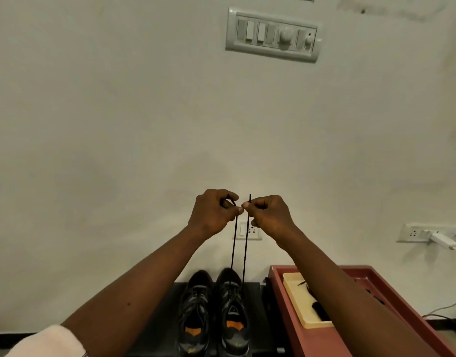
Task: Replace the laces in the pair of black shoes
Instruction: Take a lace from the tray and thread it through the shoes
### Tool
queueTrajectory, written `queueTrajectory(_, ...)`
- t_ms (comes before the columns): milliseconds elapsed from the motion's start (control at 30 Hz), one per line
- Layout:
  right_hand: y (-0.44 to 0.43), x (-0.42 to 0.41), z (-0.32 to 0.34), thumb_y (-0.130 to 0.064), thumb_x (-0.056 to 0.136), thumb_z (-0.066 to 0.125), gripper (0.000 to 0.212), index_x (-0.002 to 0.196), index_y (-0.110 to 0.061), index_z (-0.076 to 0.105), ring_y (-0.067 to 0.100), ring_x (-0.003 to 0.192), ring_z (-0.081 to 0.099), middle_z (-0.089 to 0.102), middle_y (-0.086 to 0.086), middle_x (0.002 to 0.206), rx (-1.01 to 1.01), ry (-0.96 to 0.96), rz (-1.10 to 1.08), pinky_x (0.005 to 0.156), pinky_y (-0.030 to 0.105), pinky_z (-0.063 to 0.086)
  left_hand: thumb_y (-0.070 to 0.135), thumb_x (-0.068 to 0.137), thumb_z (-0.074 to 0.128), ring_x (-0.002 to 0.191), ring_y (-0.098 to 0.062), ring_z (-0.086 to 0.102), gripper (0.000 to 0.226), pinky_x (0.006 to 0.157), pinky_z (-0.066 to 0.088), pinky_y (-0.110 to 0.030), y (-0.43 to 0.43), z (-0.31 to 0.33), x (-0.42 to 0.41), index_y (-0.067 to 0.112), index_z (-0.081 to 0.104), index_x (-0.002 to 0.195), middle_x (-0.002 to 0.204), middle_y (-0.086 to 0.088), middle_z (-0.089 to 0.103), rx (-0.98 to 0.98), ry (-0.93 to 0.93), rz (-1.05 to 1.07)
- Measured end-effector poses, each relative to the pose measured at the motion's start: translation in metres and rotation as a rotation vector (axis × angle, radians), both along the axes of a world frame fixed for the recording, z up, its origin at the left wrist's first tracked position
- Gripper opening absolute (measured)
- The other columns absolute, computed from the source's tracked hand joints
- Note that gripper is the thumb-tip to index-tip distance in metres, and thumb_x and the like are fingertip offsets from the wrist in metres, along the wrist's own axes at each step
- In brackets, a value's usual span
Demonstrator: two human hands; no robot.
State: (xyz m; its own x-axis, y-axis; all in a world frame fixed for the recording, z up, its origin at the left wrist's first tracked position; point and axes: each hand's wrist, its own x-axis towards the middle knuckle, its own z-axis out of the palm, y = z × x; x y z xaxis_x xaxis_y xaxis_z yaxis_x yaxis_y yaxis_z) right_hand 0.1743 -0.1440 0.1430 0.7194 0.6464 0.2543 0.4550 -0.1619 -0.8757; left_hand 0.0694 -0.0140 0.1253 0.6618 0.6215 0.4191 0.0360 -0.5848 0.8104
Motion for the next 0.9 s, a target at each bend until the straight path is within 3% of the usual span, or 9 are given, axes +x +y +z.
queueTrajectory(100,0.004,-0.003,0.005,-0.027,0.098,0.070,0.026,0.072,-0.026,0.075,0.015,0.066,0.072,0.074,-0.003,0.078,-0.008,-0.025,-0.006,0.081,0.046,0.064,0.020,0.096,0.072,0.065,-0.006,0.072,0.012,0.061,0.049,-0.011,-0.001,0.007,0.005,0.014,0.080,0.103,0.081,0.002,0.077,0.124,0.059,0.007)
queueTrajectory(167,0.005,-0.004,0.007,-0.025,0.098,0.070,0.030,0.069,-0.029,0.074,0.019,0.070,0.074,0.074,-0.007,0.075,-0.017,-0.029,-0.005,0.083,0.049,0.063,0.018,0.100,0.066,0.070,-0.008,0.073,0.018,0.071,0.052,-0.018,-0.005,0.010,0.007,0.015,0.079,0.112,0.087,0.000,0.078,0.197,0.099,-0.004)
queueTrajectory(233,0.005,-0.004,0.008,-0.024,0.099,0.069,0.032,0.068,-0.030,0.075,0.019,0.071,0.074,0.074,-0.011,0.074,-0.022,-0.018,-0.006,0.082,0.051,0.063,0.017,0.099,0.066,0.073,-0.009,0.074,0.032,0.078,0.054,-0.021,-0.006,0.015,0.007,0.014,0.068,0.131,0.086,-0.001,0.079,0.194,0.097,0.000)
queueTrajectory(300,0.004,-0.002,0.010,-0.023,0.099,0.069,0.028,0.073,-0.023,0.079,0.018,0.068,0.073,0.075,-0.009,0.078,-0.039,-0.009,-0.002,0.081,0.051,0.063,0.014,0.096,0.069,0.070,-0.007,0.074,0.050,0.075,0.054,-0.021,-0.006,0.020,0.006,0.015,0.056,0.145,0.081,0.000,0.078,0.162,0.086,-0.022)
queueTrajectory(367,0.004,0.001,0.014,-0.021,0.099,0.069,0.023,0.082,-0.012,0.082,0.014,0.064,0.070,0.074,-0.006,0.081,-0.066,-0.007,0.020,0.081,0.047,0.062,0.012,0.094,0.071,0.066,-0.006,0.074,0.065,0.069,0.053,-0.021,-0.003,0.027,0.004,0.019,0.045,0.153,0.079,0.001,0.078,0.182,0.113,-0.063)
queueTrajectory(467,0.003,0.004,0.022,-0.020,0.099,0.069,0.021,0.086,-0.010,0.081,0.018,0.069,0.070,0.073,0.004,0.081,-0.099,0.040,0.063,0.084,0.044,0.062,0.012,0.091,0.074,0.063,-0.004,0.073,0.079,0.069,0.055,-0.024,0.003,0.039,0.002,0.025,0.033,0.158,0.075,0.001,0.077,0.280,0.174,-0.119)
queueTrajectory(567,0.004,0.006,0.029,-0.017,0.099,0.069,0.019,0.084,-0.011,0.078,0.023,0.073,0.070,0.072,0.012,0.082,-0.116,0.069,0.088,0.087,0.045,0.061,0.016,0.091,0.077,0.062,-0.005,0.072,0.074,0.069,0.057,-0.025,0.008,0.049,0.004,0.021,0.040,0.154,0.076,0.000,0.078,0.328,0.220,-0.131)
queueTrajectory(733,0.008,0.007,0.037,-0.014,0.097,0.070,0.020,0.078,-0.014,0.076,0.021,0.072,0.069,0.071,0.010,0.079,-0.144,0.043,0.078,0.087,0.043,0.061,0.018,0.091,0.079,0.058,-0.003,0.070,0.051,0.057,0.047,-0.015,0.011,0.054,0.009,0.010,0.060,0.138,0.076,-0.002,0.078,0.340,0.264,-0.095)
queueTrajectory(900,0.006,0.011,0.037,-0.019,0.097,0.070,0.015,0.094,-0.008,0.080,0.018,0.073,0.065,0.072,0.005,0.088,-0.120,0.013,0.037,0.075,0.034,0.055,0.014,0.086,0.080,0.062,-0.004,0.072,0.036,0.056,0.046,-0.013,0.007,0.050,0.009,0.013,0.069,0.120,0.073,0.001,0.077,0.276,0.192,-0.048)
